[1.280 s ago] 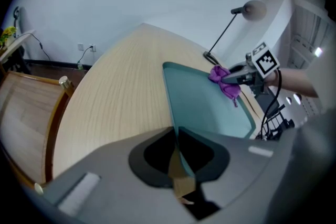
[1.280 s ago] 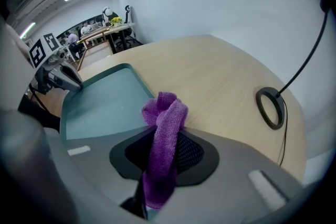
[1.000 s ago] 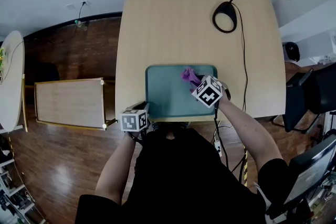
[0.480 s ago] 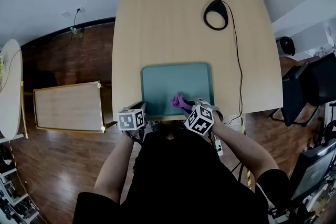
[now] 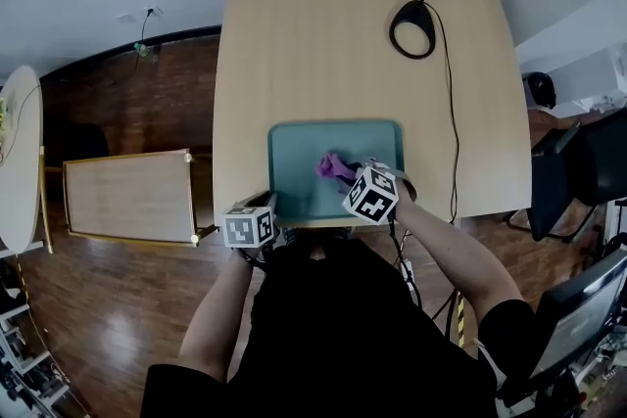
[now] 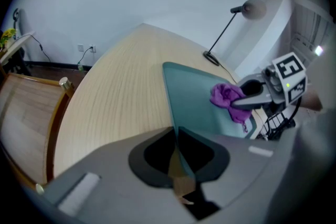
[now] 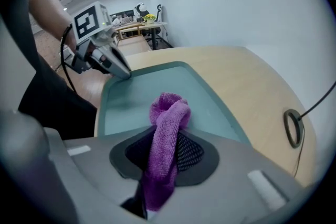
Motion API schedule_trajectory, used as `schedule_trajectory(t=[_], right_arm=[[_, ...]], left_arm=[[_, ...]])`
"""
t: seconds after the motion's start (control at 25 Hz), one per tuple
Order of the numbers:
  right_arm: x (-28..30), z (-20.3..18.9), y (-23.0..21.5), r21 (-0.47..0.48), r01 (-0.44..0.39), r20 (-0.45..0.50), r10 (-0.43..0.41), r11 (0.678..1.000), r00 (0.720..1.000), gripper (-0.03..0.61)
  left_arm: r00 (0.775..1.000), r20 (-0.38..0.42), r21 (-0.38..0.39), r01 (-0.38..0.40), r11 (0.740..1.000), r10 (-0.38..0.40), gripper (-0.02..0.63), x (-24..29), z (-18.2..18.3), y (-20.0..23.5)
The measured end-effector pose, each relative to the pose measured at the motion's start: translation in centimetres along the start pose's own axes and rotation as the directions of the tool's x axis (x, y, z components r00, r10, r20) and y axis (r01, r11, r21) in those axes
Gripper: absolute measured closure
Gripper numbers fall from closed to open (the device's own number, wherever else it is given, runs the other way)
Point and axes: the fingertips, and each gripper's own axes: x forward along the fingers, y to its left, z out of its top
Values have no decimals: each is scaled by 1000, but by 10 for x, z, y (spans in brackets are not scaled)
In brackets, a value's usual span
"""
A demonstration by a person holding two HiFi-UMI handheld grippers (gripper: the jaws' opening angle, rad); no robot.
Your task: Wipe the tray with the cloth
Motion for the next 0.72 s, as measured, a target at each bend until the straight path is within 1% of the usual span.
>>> schedule_trajectory(t=[0.24, 0.36, 0.48, 0.72], right_arm=[[8, 16, -67, 0, 75, -29, -75, 997, 997, 492], [11, 19, -93, 24, 89, -47, -88, 996, 995, 492], [11, 21, -100, 41, 77, -53, -75, 996, 996, 492], [10, 22, -94, 31, 96, -47, -95, 995, 994, 492]], left_arm=[[1000, -3, 2, 6, 1000, -6, 563, -1, -1, -3], [1000, -5, 2, 11, 1000, -11, 561, -1, -2, -3], [1000, -5, 2, 15, 1000, -15, 561, -1, -3, -4], [999, -6, 3, 34, 999, -34, 561, 1, -3, -6]])
